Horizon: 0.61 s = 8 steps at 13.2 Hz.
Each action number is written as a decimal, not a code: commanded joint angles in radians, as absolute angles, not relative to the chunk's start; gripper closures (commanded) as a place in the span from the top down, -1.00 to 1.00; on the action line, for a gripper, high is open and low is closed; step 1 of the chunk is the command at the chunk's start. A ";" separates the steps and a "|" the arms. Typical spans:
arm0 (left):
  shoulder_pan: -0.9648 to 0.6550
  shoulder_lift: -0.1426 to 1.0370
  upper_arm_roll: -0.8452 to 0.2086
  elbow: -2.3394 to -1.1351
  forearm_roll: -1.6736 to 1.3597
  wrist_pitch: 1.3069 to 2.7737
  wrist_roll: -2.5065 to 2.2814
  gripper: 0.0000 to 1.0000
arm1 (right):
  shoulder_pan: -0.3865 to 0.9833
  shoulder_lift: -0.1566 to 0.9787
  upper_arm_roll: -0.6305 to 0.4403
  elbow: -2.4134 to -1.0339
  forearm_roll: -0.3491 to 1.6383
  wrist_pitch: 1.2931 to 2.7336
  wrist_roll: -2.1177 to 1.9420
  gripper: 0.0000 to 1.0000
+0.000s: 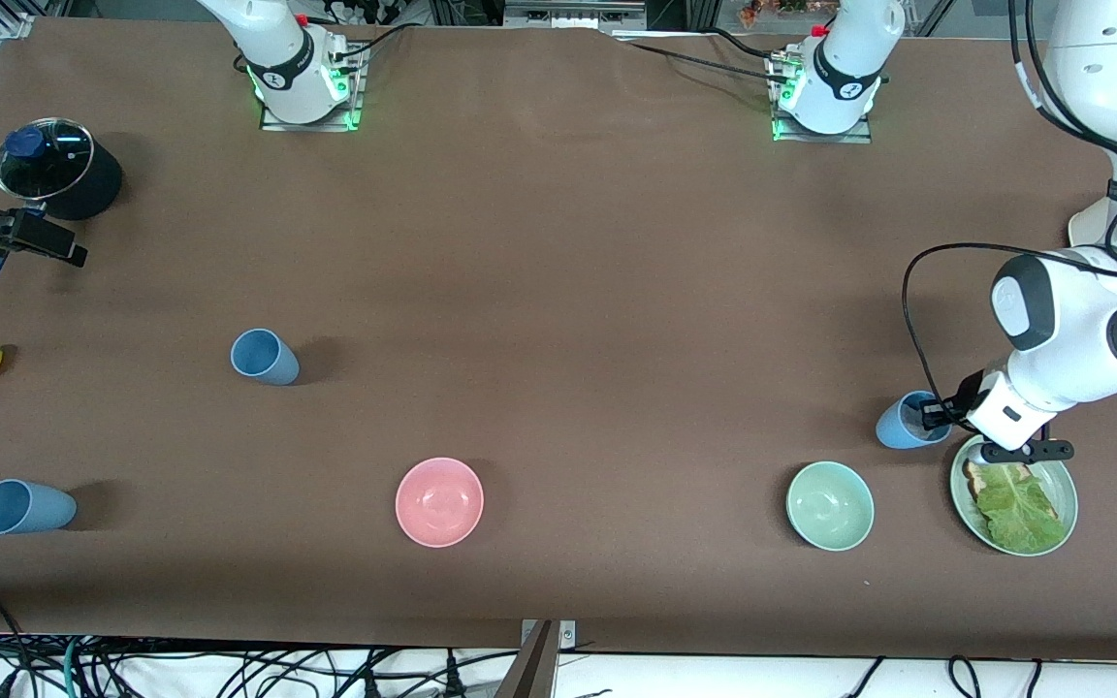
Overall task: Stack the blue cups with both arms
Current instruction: 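Close the left gripper on the cup rim and lift it, then carry the held cup with the left gripper to the table middle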
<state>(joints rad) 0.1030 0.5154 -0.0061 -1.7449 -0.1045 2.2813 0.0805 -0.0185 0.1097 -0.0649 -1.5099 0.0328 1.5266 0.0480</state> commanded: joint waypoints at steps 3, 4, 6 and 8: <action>0.040 0.440 -0.009 -1.718 -0.146 2.171 -0.033 -1.00 | -0.017 0.101 -0.064 -1.516 0.018 1.522 0.049 1.00; 0.025 0.430 -0.009 -1.718 -0.146 2.158 -0.064 -1.00 | -0.017 0.101 -0.064 -1.516 0.020 1.520 0.049 1.00; -0.020 0.396 -0.009 -1.720 -0.144 2.128 -0.144 -1.00 | -0.017 0.101 -0.064 -1.516 0.020 1.522 0.049 1.00; -0.078 0.358 -0.009 -1.718 -0.137 2.088 -0.251 -1.00 | -0.017 0.101 -0.064 -1.516 0.020 1.520 0.049 1.00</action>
<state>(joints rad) -0.0273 0.4090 -0.0176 -1.7170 -0.1217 2.1383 -0.1667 -0.0185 0.1097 -0.0649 -1.5100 0.0327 1.5266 0.0480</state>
